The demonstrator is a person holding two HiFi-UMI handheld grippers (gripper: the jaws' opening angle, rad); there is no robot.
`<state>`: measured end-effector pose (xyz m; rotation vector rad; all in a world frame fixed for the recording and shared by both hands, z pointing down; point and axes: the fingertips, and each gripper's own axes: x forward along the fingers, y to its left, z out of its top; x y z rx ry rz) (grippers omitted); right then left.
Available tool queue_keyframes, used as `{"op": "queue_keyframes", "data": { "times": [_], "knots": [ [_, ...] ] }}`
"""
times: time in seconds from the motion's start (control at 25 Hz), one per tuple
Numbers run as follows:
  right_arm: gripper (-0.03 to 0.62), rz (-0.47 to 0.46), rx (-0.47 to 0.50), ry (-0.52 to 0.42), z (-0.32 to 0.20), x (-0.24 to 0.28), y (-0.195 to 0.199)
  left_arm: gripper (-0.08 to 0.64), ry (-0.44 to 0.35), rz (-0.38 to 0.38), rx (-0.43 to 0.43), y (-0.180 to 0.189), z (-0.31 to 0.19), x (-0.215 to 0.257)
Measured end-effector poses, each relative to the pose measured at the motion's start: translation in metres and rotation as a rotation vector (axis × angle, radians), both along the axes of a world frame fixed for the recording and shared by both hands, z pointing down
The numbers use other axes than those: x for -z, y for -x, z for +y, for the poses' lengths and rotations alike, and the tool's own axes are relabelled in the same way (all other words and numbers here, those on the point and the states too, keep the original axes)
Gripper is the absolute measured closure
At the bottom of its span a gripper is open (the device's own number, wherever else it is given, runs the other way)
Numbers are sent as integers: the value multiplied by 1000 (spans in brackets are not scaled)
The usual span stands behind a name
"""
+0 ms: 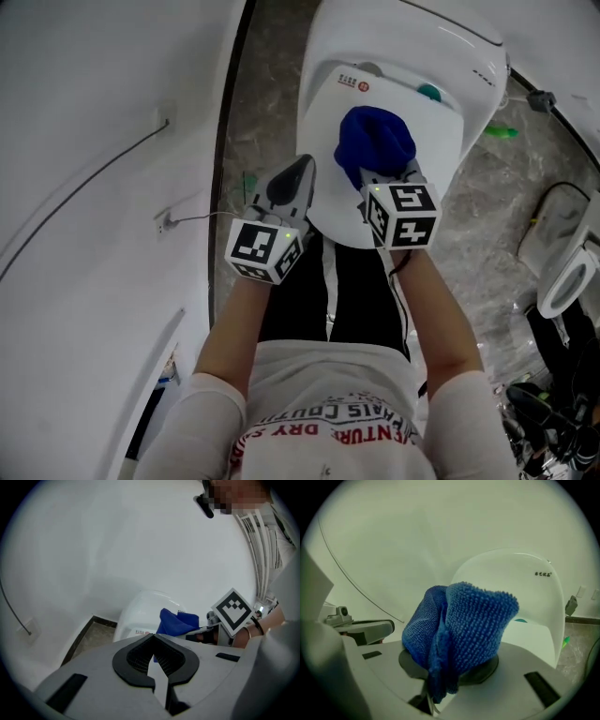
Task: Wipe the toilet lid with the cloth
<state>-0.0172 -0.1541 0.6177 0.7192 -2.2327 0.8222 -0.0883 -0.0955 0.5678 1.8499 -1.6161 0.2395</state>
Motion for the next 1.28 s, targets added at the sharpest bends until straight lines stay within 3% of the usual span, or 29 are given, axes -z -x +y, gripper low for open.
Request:
{"op": "queue_keyframes", "data": {
  "times": [0.16, 0.48, 0.76, 1.28],
  "knots": [
    [499, 18, -32, 41, -24, -19, 41, 554, 9, 57, -63, 24, -18, -12],
    [499, 64, -26, 172, -33, -64, 100, 554, 17, 75, -127, 71, -47, -28],
    [499, 126, -41, 144, -49, -92, 96, 554, 43, 107, -122, 69, -56, -44],
    [497, 87, -41, 177, -63, -91, 42, 554, 90, 91, -131, 20, -68, -52]
  ]
}}
